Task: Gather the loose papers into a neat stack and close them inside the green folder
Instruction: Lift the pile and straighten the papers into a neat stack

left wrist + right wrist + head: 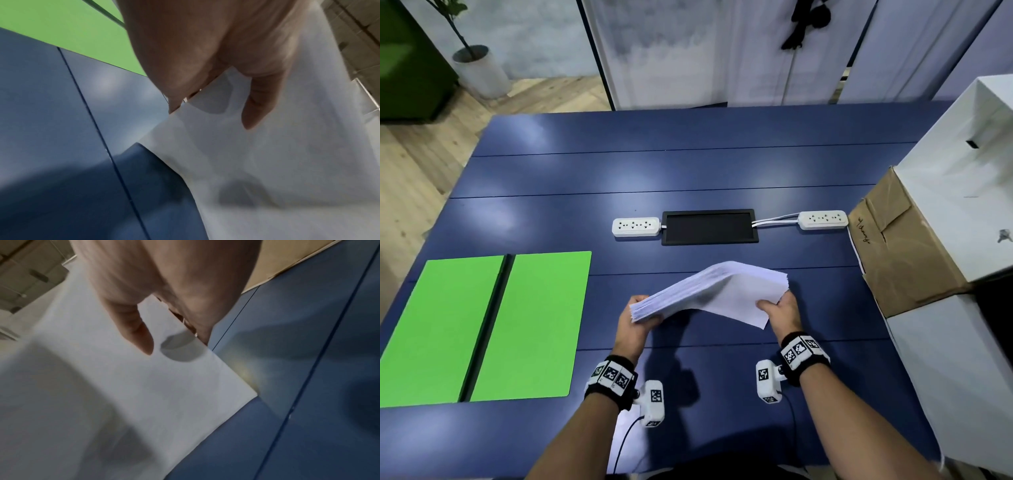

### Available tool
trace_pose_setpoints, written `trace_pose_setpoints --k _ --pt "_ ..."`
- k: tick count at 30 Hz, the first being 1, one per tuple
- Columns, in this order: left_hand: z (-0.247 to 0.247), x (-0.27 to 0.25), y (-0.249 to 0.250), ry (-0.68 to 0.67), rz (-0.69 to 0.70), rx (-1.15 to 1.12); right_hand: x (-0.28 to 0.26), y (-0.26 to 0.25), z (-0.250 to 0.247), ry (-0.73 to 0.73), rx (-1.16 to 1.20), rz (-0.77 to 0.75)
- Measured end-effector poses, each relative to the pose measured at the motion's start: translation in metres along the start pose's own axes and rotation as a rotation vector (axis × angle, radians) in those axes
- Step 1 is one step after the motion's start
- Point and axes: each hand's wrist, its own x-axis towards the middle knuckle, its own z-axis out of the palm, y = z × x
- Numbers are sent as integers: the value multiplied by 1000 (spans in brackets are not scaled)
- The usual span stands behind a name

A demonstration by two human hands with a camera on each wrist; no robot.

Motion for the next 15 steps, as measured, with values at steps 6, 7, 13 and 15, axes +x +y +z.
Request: trace_pose_setpoints --k 6,7,13,15 --pt "2 2 9 54 62 -111 -3 -14 1 26 6 -84" --pt "2 1 10 51 62 -109 -4 -15 2 18 10 -88" --pt "-8 1 7 16 77 -136 -5 -23 -4 -20 48 -150" --pt "-9 -3 9 1 87 -127 -7 -22 -8 -52 61 -148"
